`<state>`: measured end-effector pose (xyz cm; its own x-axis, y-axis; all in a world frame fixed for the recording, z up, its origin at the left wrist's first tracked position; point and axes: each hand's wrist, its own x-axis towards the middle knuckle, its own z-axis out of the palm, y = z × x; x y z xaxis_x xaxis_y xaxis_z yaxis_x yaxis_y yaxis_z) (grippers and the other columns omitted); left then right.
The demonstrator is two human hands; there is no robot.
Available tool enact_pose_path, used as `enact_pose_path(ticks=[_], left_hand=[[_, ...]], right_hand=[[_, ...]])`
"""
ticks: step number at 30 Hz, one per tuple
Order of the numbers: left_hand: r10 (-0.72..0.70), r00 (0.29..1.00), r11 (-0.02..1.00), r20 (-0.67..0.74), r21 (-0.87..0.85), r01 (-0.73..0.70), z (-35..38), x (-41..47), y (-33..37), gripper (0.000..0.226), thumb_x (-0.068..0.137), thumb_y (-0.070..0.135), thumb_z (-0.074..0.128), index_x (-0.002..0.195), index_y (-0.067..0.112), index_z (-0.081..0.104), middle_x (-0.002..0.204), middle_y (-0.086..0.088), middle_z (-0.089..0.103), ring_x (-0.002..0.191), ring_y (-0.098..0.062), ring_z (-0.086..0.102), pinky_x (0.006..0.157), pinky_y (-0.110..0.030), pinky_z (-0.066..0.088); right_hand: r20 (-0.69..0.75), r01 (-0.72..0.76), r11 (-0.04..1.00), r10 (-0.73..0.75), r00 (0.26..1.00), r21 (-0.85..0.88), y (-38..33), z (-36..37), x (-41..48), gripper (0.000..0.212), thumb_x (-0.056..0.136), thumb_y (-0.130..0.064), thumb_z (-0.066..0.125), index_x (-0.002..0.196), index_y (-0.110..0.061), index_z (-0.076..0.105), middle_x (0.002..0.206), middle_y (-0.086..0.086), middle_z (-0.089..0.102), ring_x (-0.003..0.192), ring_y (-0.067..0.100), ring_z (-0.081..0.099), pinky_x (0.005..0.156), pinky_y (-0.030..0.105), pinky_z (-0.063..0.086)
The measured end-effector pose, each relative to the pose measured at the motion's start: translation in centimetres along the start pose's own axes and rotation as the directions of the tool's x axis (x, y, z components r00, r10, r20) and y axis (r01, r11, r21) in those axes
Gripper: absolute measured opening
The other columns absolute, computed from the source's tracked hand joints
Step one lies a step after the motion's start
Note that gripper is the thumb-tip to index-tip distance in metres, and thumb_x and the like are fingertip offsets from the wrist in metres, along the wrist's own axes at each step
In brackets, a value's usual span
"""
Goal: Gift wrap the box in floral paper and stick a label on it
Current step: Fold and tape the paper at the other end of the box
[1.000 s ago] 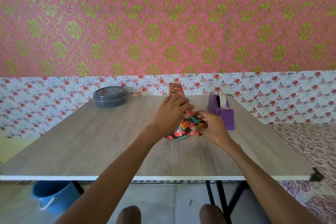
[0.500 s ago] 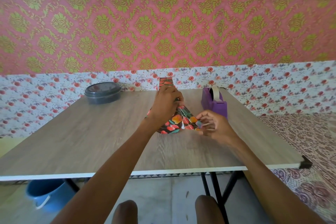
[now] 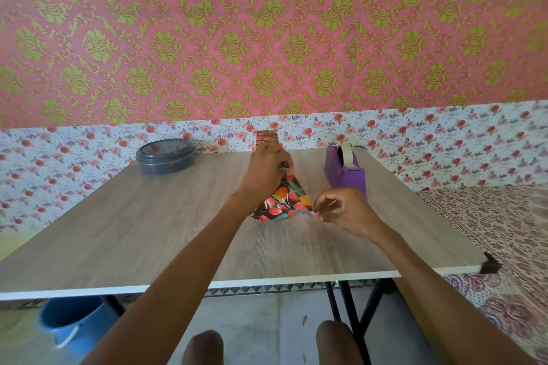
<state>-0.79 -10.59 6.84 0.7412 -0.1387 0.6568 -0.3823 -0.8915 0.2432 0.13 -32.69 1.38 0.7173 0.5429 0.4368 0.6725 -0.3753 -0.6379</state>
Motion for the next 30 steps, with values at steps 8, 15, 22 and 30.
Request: enact_pose_path(ticks=[8,15,22,30], left_hand=[[-0.002,0.999,1.000,-0.033,0.020,0.003,-0.2,0.1,-0.2,0.014,0.078,-0.003,0.069,0.079,0.011,0.072,0.092,-0.004,0.069,0.099,-0.029,0.054,0.087,-0.042,0.047],[-0.003,0.999,0.999,-0.046,0.034,0.004,0.1,0.1,-0.2,0.017,0.077,-0.002,0.067,0.072,0.014,0.071,0.082,0.000,0.067,0.088,-0.024,0.057,0.084,-0.044,0.050],[-0.017,0.999,1.000,-0.034,0.018,0.018,0.4,0.3,-0.3,0.016,0.077,0.002,0.073,0.072,0.017,0.071,0.082,0.002,0.067,0.088,-0.022,0.058,0.083,-0.044,0.051],[-0.021,1.000,1.000,-0.012,0.005,0.021,0.8,0.7,0.4,0.023,0.070,0.002,0.078,0.065,0.022,0.070,0.077,0.006,0.066,0.088,-0.022,0.058,0.085,-0.047,0.048]], right_hand=[[-0.363,-0.023,0.995,-0.014,0.932,-0.097,0.4,1.1,-1.6,0.021,0.070,-0.006,0.082,0.066,-0.015,0.063,0.061,-0.009,0.063,0.057,0.007,0.060,0.053,0.021,0.048],[-0.503,-0.281,0.960,0.245,0.829,0.005,-0.4,3.7,-1.3,0.012,0.079,-0.022,0.079,0.078,-0.016,0.068,0.061,-0.013,0.061,0.057,-0.001,0.058,0.051,0.008,0.038],[-0.516,-0.307,0.944,0.204,0.832,-0.122,-1.1,4.1,-2.2,0.014,0.076,-0.016,0.080,0.074,-0.019,0.066,0.063,-0.011,0.063,0.058,0.000,0.058,0.055,0.012,0.042],[-0.309,-0.396,0.904,0.335,0.890,-0.160,-0.6,2.4,-2.3,0.021,0.080,-0.010,0.076,0.078,-0.027,0.064,0.072,-0.009,0.064,0.070,0.009,0.062,0.059,0.018,0.047]])
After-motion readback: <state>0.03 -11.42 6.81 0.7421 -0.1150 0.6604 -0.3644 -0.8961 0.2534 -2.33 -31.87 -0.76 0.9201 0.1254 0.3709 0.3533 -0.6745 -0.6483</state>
